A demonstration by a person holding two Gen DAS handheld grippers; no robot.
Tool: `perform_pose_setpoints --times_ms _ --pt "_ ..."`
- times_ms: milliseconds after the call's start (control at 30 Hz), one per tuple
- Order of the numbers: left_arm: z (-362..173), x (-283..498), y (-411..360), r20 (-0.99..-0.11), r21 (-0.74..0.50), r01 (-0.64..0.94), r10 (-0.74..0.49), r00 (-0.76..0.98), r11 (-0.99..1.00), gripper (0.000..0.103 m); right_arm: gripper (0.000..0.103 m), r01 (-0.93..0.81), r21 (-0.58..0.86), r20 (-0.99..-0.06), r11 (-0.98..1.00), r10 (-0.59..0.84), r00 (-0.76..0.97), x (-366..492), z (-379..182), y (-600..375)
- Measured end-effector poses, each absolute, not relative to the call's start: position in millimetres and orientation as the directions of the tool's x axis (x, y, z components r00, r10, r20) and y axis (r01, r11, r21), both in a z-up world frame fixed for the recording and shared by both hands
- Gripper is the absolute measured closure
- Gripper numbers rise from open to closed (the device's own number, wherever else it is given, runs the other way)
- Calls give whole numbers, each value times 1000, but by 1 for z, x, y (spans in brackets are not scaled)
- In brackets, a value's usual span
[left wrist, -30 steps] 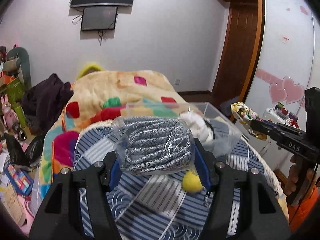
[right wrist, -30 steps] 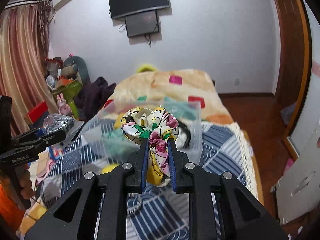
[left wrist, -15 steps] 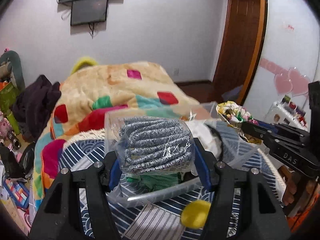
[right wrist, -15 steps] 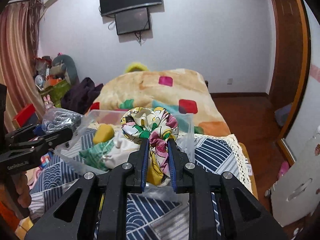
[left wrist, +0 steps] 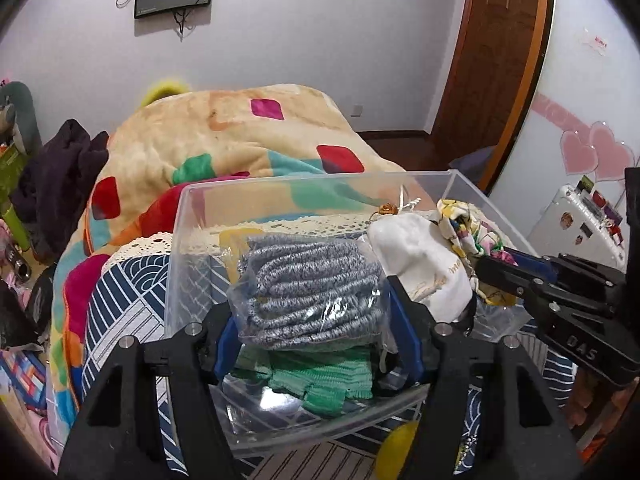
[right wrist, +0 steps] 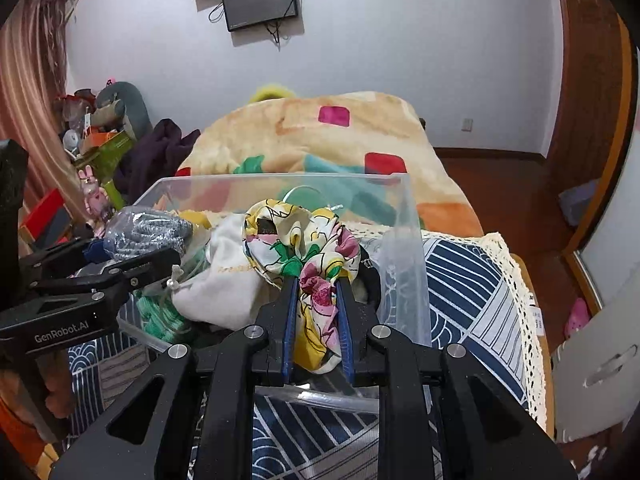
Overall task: Organize soft objects
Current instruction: 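Lower the steel-wool pad and scrunchie into the box and open both tools, then grasp the yellow felt ball with the left tool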
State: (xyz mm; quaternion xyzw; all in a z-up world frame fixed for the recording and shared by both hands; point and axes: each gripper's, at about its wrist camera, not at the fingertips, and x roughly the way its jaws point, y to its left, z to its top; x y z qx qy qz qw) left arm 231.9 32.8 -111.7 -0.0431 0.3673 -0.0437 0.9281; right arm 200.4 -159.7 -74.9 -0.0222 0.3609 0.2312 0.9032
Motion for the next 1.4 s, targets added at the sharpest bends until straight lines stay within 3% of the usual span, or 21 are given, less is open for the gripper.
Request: perform_pose_setpoints --times_ms 167,400,500,733,1100,1200,1333,1400 --pt "-109 226 34 -680 -125 57 -127 722 991 32 59 -442 124 -659 888 407 633 196 -71 -162" --pt "-92 202 35 -653 -138 88 -157 741 987 30 51 -479 118 -613 870 444 654 180 -53 -167" --pt "-83 188 35 -630 -136 98 -162 759 986 22 46 -495 109 -589 862 457 666 168 -46 -169" --pt "-82 154 28 -612 -121 131 -178 770 984 16 45 -525 107 -594 844 477 647 144 -51 -171" --pt "-131 139 5 -699 -135 182 -224 679 974 16 46 -569 131 -705 812 480 522 121 -102 -155" --pt "-141 141 1 -713 -146 186 -233 661 972 25 49 -583 121 -731 803 469 495 123 -114 -149" --pt "-146 142 -2 -718 -155 201 -250 650 967 38 67 -602 101 -757 792 454 470 125 -124 -142" --pt "-147 142 -5 -720 -148 217 -255 645 965 47 68 -607 90 -753 789 453 477 124 -126 -139"
